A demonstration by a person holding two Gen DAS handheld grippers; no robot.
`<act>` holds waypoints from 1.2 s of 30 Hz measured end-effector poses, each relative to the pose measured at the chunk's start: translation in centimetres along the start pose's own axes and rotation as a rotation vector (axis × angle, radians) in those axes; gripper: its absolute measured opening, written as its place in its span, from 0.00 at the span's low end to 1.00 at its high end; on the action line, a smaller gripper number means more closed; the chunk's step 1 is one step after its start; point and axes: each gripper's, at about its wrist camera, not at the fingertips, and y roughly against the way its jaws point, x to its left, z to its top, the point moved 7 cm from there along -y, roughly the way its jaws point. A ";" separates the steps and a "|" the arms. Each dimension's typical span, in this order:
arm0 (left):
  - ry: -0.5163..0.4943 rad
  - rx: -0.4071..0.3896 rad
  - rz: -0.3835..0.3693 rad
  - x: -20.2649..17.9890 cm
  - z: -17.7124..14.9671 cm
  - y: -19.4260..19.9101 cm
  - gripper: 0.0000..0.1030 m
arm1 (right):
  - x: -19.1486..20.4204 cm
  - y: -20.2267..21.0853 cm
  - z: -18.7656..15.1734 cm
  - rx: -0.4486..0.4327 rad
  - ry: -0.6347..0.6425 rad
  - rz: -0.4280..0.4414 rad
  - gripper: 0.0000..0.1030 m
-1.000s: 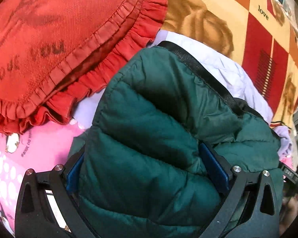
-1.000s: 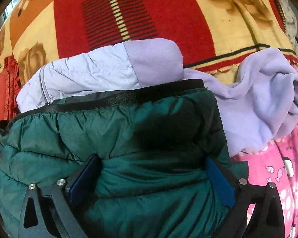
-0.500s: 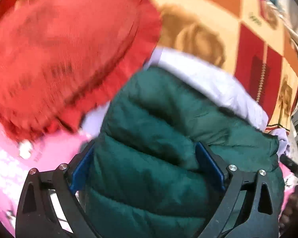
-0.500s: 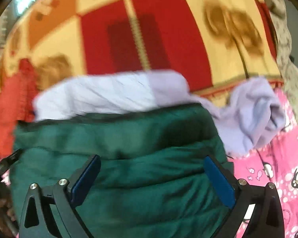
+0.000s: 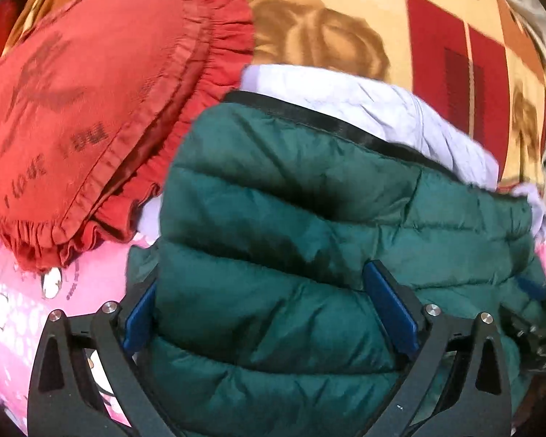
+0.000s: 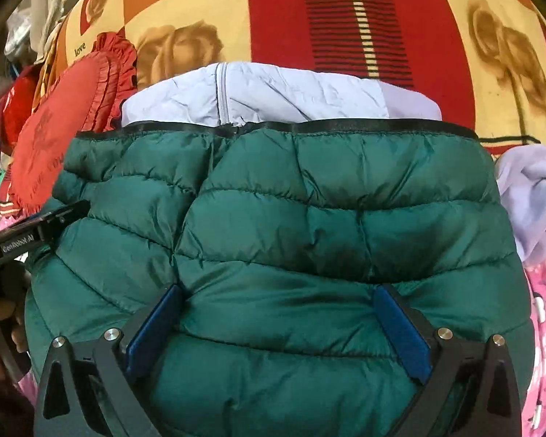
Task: Fold large clothes
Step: 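Lower the folded hem onto the jacket and open both tools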
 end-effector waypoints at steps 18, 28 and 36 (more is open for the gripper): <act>0.090 -0.165 -0.204 1.3 -4.5 11.2 0.99 | -3.7 11.1 -4.5 -0.143 -0.250 -0.004 1.00; -0.100 -0.040 -0.069 -3.4 -8.7 6.4 0.99 | -3.8 7.2 -8.8 -0.017 -0.183 -0.051 1.00; -0.075 -0.034 -0.101 -2.9 -9.0 6.2 1.00 | -4.0 7.4 -8.7 -0.030 -0.175 -0.049 1.00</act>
